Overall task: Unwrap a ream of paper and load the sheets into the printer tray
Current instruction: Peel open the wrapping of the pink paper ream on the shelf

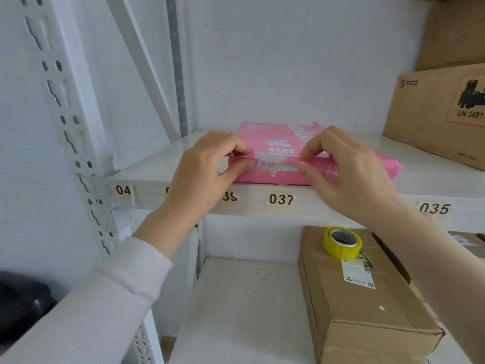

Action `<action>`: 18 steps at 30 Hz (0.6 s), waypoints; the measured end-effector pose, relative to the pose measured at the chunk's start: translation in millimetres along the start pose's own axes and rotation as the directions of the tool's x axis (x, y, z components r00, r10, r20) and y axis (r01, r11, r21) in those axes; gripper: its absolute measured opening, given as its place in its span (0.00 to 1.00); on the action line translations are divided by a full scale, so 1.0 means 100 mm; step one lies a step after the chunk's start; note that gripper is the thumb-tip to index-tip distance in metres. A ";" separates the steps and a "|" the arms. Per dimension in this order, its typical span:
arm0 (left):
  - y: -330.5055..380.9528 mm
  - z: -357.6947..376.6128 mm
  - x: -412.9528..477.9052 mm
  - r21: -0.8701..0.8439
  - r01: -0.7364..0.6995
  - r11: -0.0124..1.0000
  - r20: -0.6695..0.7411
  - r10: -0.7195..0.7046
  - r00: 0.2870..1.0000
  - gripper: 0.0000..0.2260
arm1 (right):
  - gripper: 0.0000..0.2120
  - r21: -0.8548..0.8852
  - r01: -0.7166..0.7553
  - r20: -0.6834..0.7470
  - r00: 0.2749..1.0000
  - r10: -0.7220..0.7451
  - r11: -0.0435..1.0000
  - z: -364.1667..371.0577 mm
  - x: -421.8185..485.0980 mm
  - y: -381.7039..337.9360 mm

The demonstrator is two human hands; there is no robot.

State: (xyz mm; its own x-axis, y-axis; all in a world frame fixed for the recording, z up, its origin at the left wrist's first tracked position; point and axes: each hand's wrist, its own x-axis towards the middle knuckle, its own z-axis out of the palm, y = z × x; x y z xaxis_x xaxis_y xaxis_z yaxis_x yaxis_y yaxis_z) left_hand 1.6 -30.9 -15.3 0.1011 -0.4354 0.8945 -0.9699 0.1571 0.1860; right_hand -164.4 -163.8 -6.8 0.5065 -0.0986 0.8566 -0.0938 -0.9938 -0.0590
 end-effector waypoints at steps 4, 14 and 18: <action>-0.03 -0.03 0.06 0.012 0.012 1.000 0.017 -0.012 1.000 0.11 | 0.13 -0.042 0.072 -0.008 0.997 -0.073 0.997 0.15 0.07 -0.13; -0.03 -0.04 0.10 0.003 0.029 1.000 0.029 -0.029 0.999 0.09 | 0.12 0.125 -0.094 0.021 0.996 0.092 0.988 0.15 0.21 -0.17; -0.02 -0.01 0.08 0.018 0.066 0.998 0.008 -0.066 0.998 0.09 | 0.07 0.159 -0.232 0.074 0.972 0.222 0.960 0.14 0.26 -0.19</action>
State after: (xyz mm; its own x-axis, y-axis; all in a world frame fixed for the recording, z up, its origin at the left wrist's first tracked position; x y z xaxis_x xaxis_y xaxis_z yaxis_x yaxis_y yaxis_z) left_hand 4.5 -33.5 -7.8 0.1634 -0.4517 0.8771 -0.9650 0.1116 0.2373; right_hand -137.8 -148.4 9.4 0.5349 -0.3207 0.7817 -0.0708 -0.9389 -0.3367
